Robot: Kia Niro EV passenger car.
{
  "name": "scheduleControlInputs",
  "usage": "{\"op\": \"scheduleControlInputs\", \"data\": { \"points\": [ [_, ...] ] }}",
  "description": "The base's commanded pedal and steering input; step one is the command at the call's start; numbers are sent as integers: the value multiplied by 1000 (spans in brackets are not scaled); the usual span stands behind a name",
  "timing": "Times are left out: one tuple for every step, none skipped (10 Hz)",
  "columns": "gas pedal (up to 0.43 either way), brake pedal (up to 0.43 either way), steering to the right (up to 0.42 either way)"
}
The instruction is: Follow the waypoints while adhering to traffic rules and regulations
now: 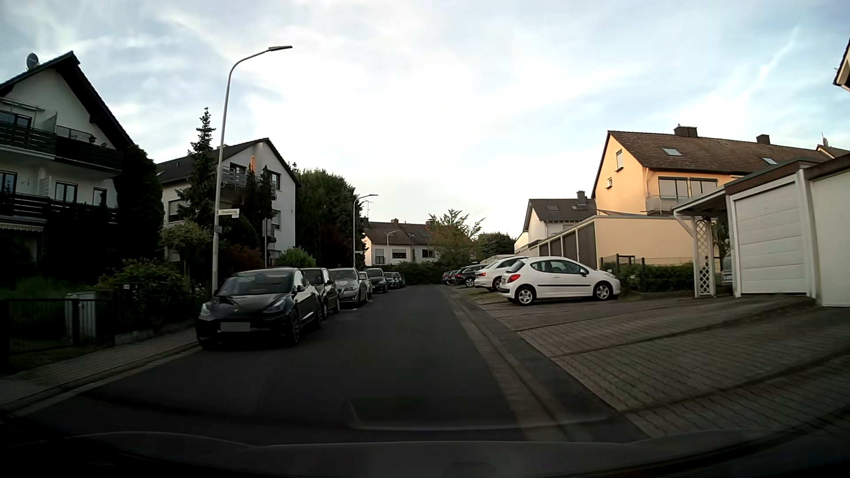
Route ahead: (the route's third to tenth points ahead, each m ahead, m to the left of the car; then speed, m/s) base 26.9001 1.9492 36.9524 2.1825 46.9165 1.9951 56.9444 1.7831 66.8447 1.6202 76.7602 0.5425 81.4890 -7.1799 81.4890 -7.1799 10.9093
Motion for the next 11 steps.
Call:
{"op": "scheduleControlInputs", "data": {
  "points": [
    [0, 0, -1],
    [0, 0, -1],
    [0, 0, -2],
    [0, 0, -3],
    [0, 0, -4],
    [0, 0, -7],
    [0, 0, -9],
    [0, 0, -9],
    [0, 0, -9],
    [0, 0, -11],
    [0, 0, -10]
  ]
}}
